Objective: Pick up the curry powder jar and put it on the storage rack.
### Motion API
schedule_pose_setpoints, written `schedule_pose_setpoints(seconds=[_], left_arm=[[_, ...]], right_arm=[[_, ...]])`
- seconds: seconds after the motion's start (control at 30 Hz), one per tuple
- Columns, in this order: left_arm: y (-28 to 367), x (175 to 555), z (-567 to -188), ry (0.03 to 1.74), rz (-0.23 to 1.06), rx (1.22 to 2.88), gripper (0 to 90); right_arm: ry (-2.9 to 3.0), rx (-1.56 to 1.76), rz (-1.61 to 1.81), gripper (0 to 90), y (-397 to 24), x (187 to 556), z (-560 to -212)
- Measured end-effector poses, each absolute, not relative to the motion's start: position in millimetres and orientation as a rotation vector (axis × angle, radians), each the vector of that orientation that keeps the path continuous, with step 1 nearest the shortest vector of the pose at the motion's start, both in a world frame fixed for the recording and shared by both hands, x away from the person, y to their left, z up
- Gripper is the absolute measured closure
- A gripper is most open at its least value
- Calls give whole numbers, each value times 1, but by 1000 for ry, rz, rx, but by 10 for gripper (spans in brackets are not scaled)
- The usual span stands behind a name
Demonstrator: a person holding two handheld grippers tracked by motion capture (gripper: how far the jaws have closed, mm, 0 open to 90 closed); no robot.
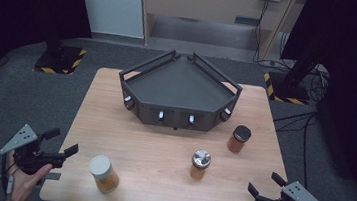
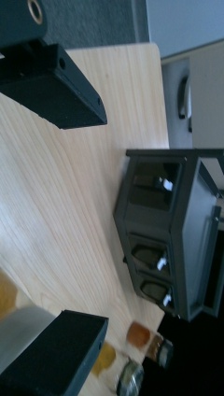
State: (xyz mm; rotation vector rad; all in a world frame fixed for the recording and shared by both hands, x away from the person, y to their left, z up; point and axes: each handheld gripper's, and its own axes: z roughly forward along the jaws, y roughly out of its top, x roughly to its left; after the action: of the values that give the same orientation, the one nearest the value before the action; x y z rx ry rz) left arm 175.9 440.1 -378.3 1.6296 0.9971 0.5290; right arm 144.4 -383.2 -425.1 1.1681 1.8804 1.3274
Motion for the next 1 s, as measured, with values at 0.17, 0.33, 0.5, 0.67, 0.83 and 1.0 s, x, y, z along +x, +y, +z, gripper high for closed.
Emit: schedule_pose_setpoints(seconds=[0.17, 0.33, 0.5, 0.67, 0.83, 1.0], left_arm=[[435, 177, -364, 943, 512, 1674, 32], [427, 174, -359, 887, 482, 1696, 32], [419, 173, -357, 814, 437, 1725, 32], [409, 175, -360, 776, 407, 1755, 32], [400, 181, -372, 747, 381, 1798, 36], [394, 186, -383, 749, 381, 1836, 43]], right_arm=[[1881, 1168, 1328, 61, -383, 144, -425], [1881, 1168, 1329, 61, -383, 144, -425], [1885, 1165, 1326, 61, -383, 145, -425], [1885, 1164, 1329, 61, -383, 145, -425], [1885, 1165, 1327, 62, -383, 145, -425], [1887, 1164, 1324, 63, -382, 145, -425]])
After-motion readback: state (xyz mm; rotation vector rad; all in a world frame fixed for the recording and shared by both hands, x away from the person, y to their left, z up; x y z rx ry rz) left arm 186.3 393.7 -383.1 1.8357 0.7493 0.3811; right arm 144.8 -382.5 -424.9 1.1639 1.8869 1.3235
